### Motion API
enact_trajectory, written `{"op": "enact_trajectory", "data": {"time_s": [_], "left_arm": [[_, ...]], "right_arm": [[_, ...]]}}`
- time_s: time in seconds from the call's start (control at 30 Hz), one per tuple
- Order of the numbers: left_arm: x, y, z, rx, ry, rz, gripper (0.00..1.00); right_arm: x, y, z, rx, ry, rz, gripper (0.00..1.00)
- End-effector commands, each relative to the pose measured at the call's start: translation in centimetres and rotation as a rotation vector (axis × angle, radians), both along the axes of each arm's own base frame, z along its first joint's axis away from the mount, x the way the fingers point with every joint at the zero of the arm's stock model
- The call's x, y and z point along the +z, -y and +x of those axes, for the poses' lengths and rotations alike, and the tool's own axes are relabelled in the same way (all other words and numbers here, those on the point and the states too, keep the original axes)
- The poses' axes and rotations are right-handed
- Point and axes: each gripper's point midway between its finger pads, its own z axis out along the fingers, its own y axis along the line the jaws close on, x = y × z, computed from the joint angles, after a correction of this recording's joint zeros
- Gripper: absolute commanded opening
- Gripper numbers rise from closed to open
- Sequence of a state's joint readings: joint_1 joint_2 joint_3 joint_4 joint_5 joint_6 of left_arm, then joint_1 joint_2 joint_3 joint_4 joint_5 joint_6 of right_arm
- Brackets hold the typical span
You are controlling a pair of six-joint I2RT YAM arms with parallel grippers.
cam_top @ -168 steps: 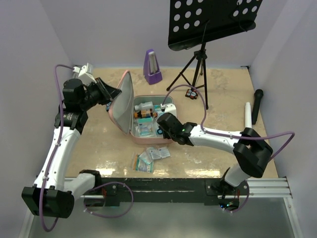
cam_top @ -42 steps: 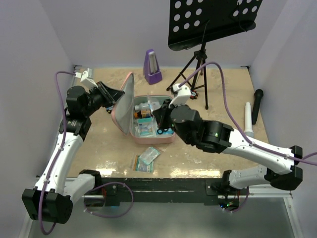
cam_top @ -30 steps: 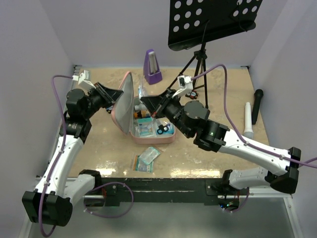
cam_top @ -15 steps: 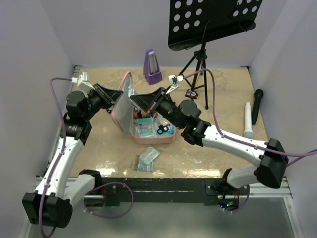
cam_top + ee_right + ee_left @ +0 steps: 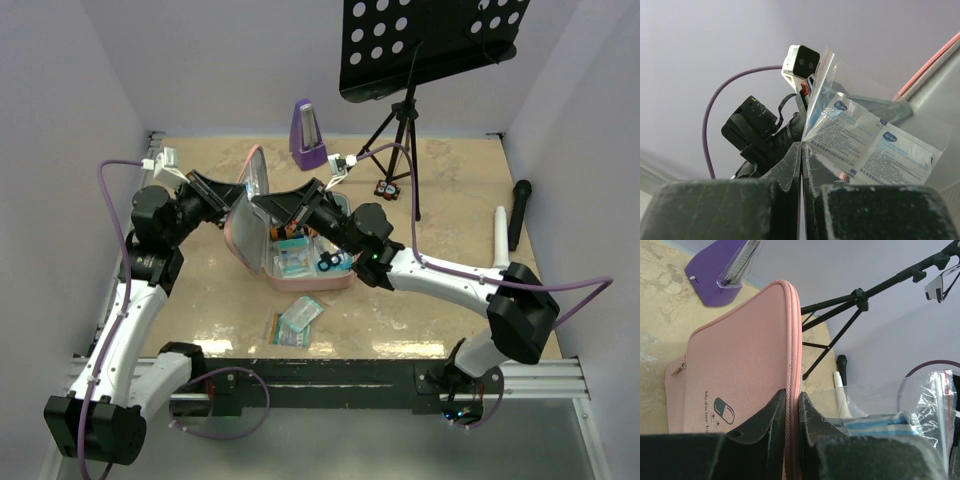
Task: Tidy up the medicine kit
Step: Place the medicine pouch inside the medicine box.
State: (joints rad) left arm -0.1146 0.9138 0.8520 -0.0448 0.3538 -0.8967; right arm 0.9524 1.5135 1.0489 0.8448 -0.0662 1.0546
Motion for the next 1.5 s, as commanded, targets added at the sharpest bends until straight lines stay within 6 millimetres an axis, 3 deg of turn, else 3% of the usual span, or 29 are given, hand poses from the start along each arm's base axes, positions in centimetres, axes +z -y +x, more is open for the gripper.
{"op": "enact_trajectory", "data": {"time_s": [0.0, 0.2, 0.27, 0.43, 0.93, 1.47], "left_arm": [[2.3, 0.3, -0.8, -0.020, 0.089, -0.008, 0.00], [2.6, 0.0, -1.0, -0.003, 0.105, 0.002, 0.00], [1.6, 0.0, -1.0, -0.004, 0.068, 0.007, 0.00], [1.4, -0.1, -1.2, -0.002, 0.066, 0.011, 0.00], [2.0, -0.1, -1.6, 0.000, 0.081, 0.003, 0.00], [2.1, -0.1, -1.8, 0.002, 0.091, -0.007, 0.00]], "right_arm": [[2.7, 1.2, -1.0, 0.062, 0.076, 0.150, 0.00], [2.4, 0.9, -0.8, 0.090, 0.082, 0.193, 0.00], [2.2, 0.7, -0.9, 0.107, 0.077, 0.210, 0.00], [1.9, 0.3, -0.9, 0.127, 0.075, 0.234, 0.00], [-0.9, -0.8, 0.3, 0.131, 0.017, 0.237, 0.00], [-1.7, -0.2, 1.5, 0.104, -0.084, 0.325, 0.00]]}}
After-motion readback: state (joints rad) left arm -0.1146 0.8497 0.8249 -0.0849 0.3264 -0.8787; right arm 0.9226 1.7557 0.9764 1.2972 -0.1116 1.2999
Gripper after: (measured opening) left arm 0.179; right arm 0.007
